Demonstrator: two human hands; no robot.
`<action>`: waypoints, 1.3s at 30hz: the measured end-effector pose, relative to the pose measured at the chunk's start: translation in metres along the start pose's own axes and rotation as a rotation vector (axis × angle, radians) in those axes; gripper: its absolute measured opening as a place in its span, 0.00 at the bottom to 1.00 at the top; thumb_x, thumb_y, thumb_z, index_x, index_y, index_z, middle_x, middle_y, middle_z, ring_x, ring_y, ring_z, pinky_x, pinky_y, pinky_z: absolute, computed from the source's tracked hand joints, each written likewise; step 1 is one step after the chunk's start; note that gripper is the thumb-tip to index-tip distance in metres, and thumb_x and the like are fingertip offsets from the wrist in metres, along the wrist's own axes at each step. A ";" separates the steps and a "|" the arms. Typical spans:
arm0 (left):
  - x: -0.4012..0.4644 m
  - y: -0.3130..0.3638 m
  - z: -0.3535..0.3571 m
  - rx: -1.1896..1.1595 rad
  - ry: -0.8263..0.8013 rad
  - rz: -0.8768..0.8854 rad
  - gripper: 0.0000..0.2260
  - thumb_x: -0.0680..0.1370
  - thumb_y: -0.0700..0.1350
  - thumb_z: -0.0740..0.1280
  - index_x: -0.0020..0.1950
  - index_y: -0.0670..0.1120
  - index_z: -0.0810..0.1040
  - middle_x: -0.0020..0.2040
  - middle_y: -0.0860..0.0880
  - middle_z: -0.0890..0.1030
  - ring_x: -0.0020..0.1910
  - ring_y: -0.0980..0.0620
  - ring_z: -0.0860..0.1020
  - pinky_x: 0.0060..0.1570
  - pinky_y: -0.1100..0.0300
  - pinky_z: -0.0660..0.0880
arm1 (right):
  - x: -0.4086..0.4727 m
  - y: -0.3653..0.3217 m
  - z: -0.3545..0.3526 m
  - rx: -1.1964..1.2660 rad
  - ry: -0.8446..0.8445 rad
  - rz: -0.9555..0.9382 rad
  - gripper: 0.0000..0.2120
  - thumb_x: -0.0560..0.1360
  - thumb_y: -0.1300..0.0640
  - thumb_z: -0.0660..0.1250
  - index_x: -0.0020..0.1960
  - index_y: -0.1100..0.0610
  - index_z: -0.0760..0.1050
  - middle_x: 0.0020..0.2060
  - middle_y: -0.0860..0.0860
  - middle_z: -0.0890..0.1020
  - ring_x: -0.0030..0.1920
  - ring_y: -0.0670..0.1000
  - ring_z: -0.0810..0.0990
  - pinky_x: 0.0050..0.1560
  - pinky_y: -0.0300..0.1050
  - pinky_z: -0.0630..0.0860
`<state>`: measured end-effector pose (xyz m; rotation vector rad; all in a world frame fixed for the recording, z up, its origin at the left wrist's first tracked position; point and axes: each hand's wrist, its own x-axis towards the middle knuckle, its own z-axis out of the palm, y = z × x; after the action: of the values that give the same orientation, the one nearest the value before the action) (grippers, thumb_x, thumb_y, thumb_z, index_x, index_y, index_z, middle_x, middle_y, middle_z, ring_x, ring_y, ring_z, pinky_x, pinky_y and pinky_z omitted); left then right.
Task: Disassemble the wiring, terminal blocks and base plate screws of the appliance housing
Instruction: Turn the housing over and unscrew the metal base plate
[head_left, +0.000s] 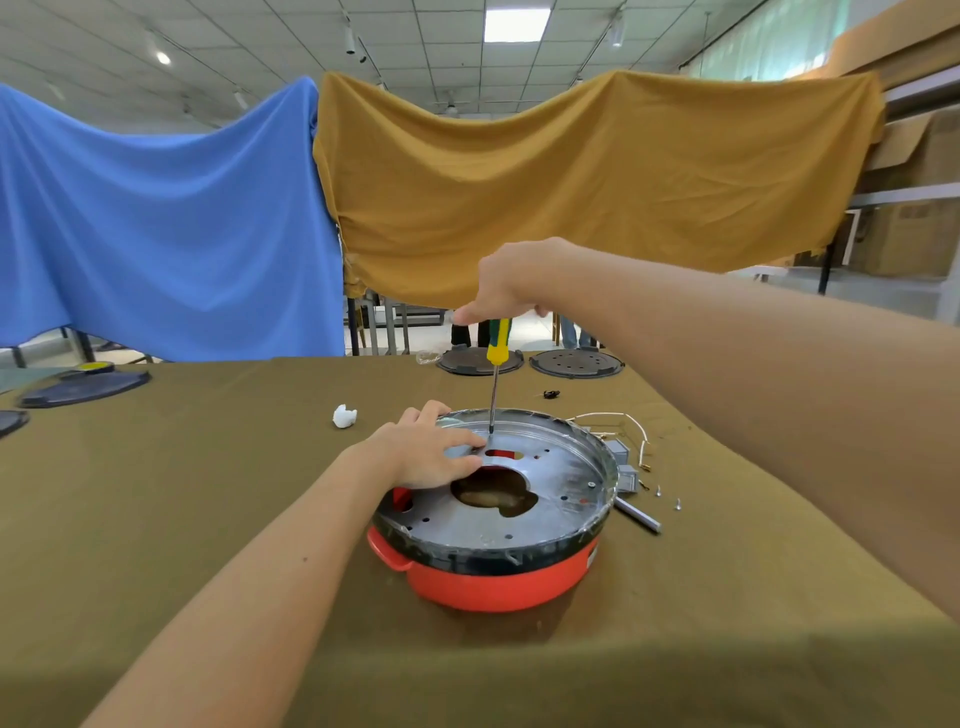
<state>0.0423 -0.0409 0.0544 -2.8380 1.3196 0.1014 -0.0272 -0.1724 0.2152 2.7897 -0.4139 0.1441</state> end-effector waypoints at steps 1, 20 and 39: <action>0.000 0.000 0.000 0.003 0.002 0.001 0.21 0.80 0.67 0.52 0.72 0.69 0.62 0.78 0.51 0.52 0.76 0.42 0.54 0.70 0.42 0.60 | 0.002 0.000 0.002 -0.114 0.057 0.046 0.35 0.80 0.31 0.52 0.68 0.59 0.73 0.52 0.54 0.79 0.43 0.54 0.78 0.48 0.50 0.74; 0.000 -0.001 0.001 0.003 0.012 0.005 0.21 0.80 0.66 0.52 0.73 0.69 0.62 0.78 0.50 0.52 0.76 0.42 0.55 0.71 0.41 0.60 | 0.000 0.006 0.001 -0.045 0.093 -0.021 0.29 0.82 0.36 0.53 0.62 0.61 0.74 0.49 0.55 0.77 0.48 0.57 0.76 0.50 0.51 0.71; -0.001 0.000 0.001 -0.010 0.004 0.000 0.21 0.80 0.66 0.53 0.73 0.68 0.62 0.78 0.51 0.51 0.76 0.43 0.55 0.71 0.43 0.60 | 0.007 0.001 0.002 0.244 0.046 -0.159 0.12 0.83 0.51 0.62 0.58 0.60 0.71 0.44 0.52 0.74 0.45 0.53 0.75 0.44 0.45 0.73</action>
<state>0.0412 -0.0399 0.0536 -2.8481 1.3241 0.1025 -0.0209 -0.1759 0.2148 3.0370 -0.1718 0.2365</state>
